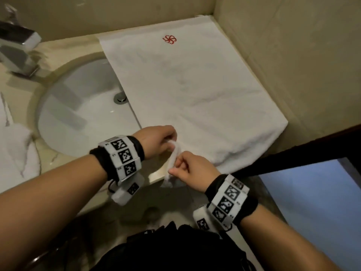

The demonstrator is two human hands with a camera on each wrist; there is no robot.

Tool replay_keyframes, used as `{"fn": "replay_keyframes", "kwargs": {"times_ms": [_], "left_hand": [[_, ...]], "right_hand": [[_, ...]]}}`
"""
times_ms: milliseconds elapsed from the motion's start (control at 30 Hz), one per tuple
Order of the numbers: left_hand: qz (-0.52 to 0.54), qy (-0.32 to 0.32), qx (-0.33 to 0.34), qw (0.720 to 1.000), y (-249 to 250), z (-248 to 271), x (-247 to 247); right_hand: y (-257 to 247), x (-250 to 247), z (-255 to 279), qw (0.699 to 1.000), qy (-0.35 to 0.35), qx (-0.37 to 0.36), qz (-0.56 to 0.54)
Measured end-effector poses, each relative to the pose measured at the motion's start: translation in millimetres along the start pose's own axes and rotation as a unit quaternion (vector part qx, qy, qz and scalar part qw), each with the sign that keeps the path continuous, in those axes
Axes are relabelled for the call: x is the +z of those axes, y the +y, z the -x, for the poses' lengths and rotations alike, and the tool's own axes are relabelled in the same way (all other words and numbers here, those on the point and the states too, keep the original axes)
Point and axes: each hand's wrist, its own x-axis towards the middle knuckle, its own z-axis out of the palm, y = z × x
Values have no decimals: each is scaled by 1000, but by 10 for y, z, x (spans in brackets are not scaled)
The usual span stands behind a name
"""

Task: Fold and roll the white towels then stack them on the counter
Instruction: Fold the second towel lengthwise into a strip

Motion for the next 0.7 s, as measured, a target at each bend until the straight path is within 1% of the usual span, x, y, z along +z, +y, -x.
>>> {"fn": "replay_keyframes", "kwargs": {"times_ms": [100,167,233,267,333,433,500,600,633,667,700], "left_hand": [[-25,-46,42,998,25,-39,-80],[-50,-73,61,994,45,-45,-115],[-62,-81,73,992,66,-45,-137],[-65,-78,76,992,68,-46,-145],[-79,-80,82,990,81,-52,-162],[-122,-85,88,985,98,-73,-180],[-145,-79,98,981,107,-95,-198],[-143,-54,105,983,88,-130,-247],[-142,-49,108,983,77,-142,-260],[-143,-46,112,982,71,-154,-264],[-146,-45,114,982,62,-166,-260]], "right_hand": [[3,156,22,988,117,52,85],[-14,263,5,972,171,70,143],[-48,326,-33,958,213,75,178],[-56,325,-54,955,220,78,182],[-38,284,-46,959,212,84,169],[94,169,92,963,219,104,118],[280,85,223,959,232,136,87],[589,-55,446,957,197,214,15],[665,-91,513,958,187,217,-16],[709,-120,586,960,187,203,-49],[721,-152,655,960,201,174,-83]]}}
